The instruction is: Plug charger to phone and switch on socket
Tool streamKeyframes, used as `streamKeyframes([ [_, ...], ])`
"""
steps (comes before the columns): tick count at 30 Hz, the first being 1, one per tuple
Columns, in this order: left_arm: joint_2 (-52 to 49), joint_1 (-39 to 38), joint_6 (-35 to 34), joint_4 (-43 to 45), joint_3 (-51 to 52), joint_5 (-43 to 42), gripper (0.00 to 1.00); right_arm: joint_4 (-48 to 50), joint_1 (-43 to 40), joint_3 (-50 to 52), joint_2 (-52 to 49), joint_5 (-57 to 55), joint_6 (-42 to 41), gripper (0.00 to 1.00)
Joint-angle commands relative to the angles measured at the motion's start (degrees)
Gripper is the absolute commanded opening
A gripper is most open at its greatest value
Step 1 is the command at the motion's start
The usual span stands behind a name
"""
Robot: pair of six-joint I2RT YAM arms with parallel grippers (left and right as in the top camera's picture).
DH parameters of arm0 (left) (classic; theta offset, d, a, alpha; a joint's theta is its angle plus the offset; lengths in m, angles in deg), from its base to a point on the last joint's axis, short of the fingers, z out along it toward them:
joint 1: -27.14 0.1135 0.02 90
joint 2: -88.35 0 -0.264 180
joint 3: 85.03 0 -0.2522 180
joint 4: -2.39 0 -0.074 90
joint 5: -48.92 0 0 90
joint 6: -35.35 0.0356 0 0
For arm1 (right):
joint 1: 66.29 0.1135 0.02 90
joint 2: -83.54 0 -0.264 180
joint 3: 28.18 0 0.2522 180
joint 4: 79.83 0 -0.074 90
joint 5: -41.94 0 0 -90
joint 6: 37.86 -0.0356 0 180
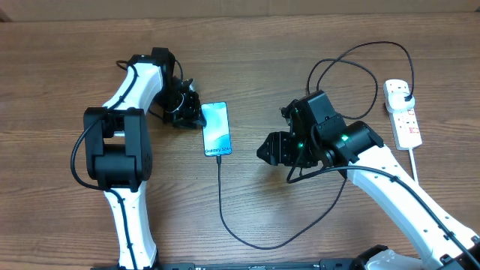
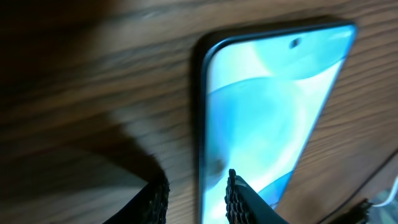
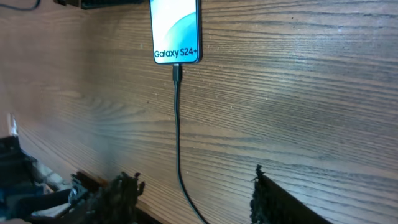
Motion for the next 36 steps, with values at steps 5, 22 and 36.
streamKeyframes([
  [5, 12.90, 0.37, 1.36, -3.87, -5.70, 7.04, 0.36, -3.06, -4.61, -2.58, 2.32, -0.57, 2.21, 0.53],
  [22, 42.29, 0.37, 1.33, -6.97, -9.88, 4.13, 1.00, -11.15, -36.04, -8.31, 6.56, 3.28, 8.50, 0.04],
  [36, 41.20, 0.37, 1.36, -7.13, -9.77, 4.13, 0.99, 5.01, -69.16, -8.28, -2.69, 19.80, 7.17, 0.04],
])
